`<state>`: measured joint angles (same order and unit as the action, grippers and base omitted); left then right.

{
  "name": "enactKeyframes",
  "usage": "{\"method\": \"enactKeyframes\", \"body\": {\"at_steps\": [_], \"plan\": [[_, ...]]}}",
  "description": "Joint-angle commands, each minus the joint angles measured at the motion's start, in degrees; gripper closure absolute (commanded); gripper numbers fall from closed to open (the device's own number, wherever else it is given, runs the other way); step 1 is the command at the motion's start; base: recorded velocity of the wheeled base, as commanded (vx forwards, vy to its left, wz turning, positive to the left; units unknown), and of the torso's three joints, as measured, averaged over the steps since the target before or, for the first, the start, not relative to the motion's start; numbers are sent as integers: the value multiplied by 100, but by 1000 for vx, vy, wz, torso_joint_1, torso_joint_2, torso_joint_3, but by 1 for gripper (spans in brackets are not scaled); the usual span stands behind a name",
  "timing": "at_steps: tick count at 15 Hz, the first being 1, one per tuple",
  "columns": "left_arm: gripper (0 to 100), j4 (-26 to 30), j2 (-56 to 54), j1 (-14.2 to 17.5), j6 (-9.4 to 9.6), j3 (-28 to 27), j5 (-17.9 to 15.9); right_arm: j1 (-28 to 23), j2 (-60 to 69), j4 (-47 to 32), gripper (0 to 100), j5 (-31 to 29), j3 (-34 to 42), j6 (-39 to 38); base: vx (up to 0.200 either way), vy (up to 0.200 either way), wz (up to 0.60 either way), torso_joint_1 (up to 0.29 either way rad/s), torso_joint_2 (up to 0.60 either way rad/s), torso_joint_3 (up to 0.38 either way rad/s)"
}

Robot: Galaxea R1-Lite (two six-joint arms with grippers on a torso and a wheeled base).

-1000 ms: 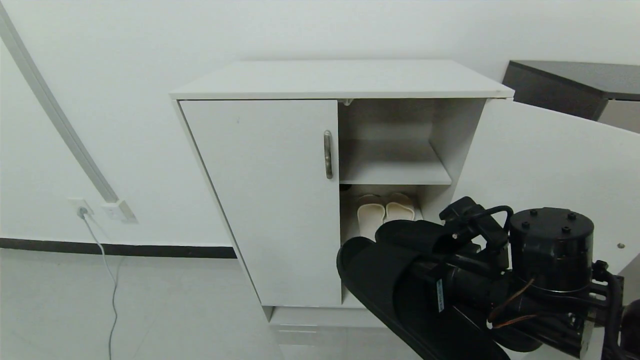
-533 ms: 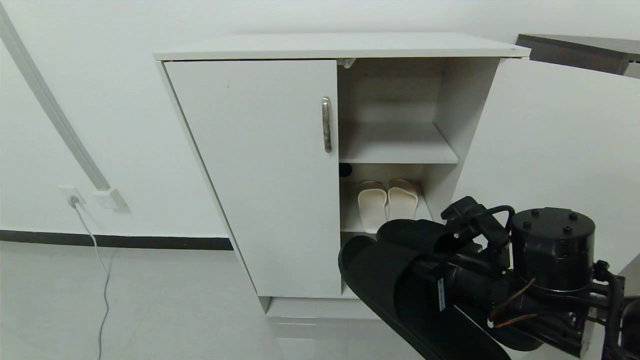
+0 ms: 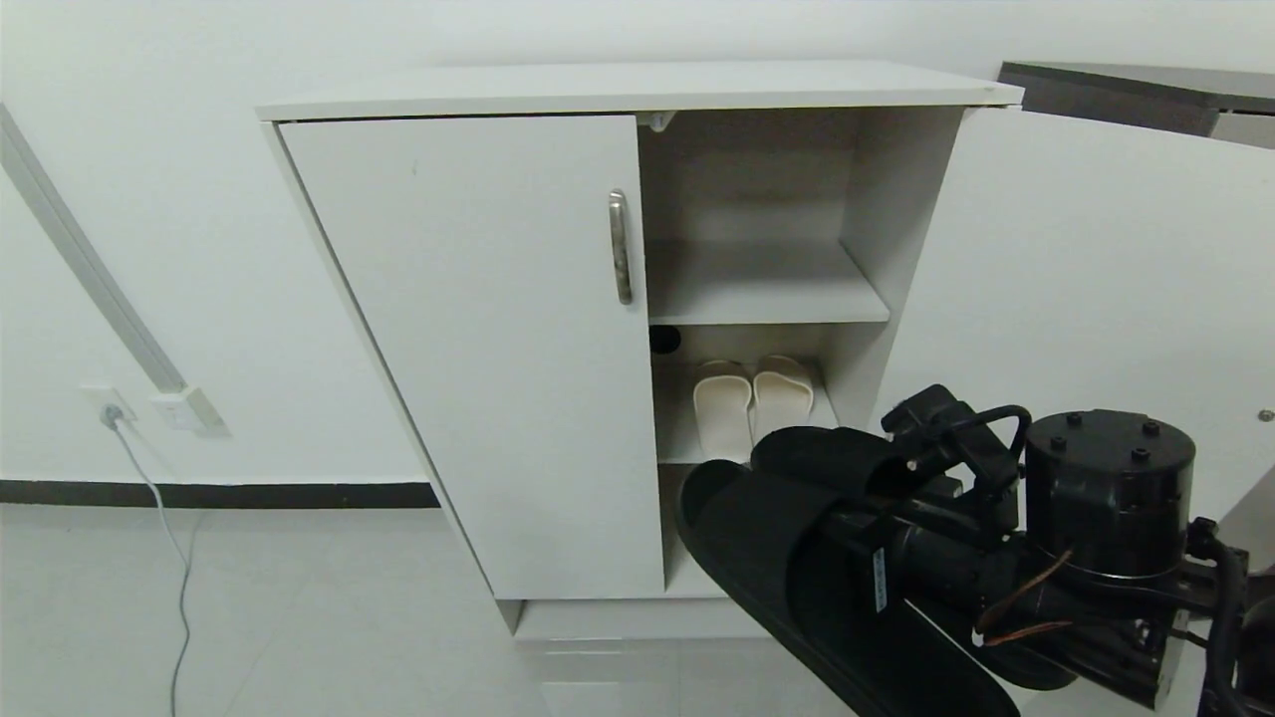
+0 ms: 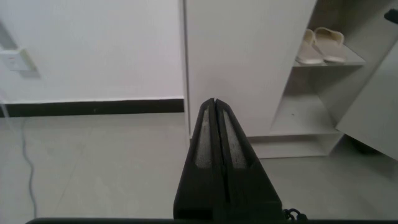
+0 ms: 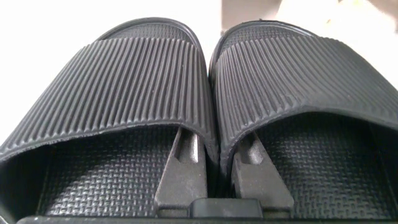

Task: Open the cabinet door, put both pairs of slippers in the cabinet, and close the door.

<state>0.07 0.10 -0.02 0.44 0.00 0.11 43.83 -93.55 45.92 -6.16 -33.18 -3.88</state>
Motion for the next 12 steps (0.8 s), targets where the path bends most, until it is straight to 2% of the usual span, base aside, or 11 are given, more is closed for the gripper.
{"method": "enactKeyframes", "body": {"at_steps": [1,3,5,6,7,11,12], "plan": [[100,1,-1,-6,0,0,7,21,-40,48,100,9,5,62,0,0,0,0,0,0],[100,1,-1,-6,0,0,7,82,-163,92,100,-395,-136,133,0,0,0,0,0,0],[100,1,-1,-6,0,0,-2,408,-568,66,100,-1713,-716,-61,0,0,0,0,0,0],[100,1,-1,-6,0,0,7,478,-691,57,100,-2030,-883,-175,0,0,0,0,0,0],[100,1,-1,-6,0,0,-2,698,-902,-171,100,-2707,-1270,-289,0,0,0,0,0,0],[100,1,-1,-6,0,0,7,926,-955,-1586,100,-3753,-2570,-500,0,0,0,0,0,0],[100,1,-1,-6,0,0,7,926,-946,-1824,100,-3823,-2773,-562,0,0,0,0,0,0]]}}
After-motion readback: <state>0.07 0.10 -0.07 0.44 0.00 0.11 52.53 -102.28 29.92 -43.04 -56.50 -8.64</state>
